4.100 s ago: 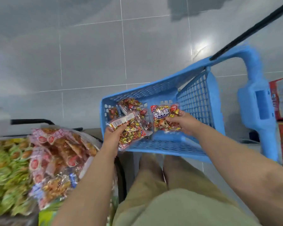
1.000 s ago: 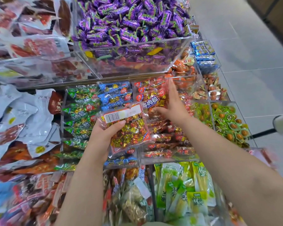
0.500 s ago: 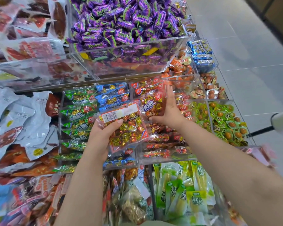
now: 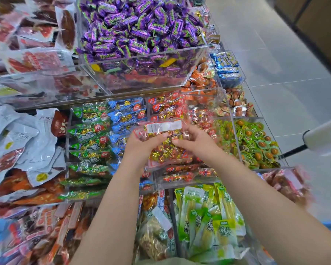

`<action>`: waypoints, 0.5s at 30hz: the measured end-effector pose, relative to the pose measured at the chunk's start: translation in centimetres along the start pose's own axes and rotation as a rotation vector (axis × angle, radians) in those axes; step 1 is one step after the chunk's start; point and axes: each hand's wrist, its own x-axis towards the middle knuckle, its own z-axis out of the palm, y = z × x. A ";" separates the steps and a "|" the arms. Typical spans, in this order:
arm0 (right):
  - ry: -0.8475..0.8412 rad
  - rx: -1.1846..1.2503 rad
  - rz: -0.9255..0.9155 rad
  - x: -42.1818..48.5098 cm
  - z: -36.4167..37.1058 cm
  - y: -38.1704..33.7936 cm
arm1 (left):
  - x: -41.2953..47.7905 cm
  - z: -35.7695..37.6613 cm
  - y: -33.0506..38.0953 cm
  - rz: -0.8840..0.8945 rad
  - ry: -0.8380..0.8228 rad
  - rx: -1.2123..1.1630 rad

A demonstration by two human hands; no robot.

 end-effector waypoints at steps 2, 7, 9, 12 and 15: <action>-0.027 0.005 0.037 -0.1 -0.3 -0.1 | 0.0 0.2 0.0 0.003 0.022 -0.027; 0.024 0.191 0.106 -1.1 -2.3 -0.7 | -0.1 -0.7 -0.1 -0.014 0.074 -0.133; -0.002 0.428 0.197 -1.4 -3.8 -1.2 | 0.0 -1.1 -0.1 0.006 0.105 -0.189; -0.004 0.466 0.456 -1.1 -5.5 -1.5 | 0.1 -1.7 0.0 0.057 0.200 -0.211; 0.039 0.433 0.612 0.6 -5.0 -1.2 | 0.0 -2.2 0.2 0.090 0.259 -0.219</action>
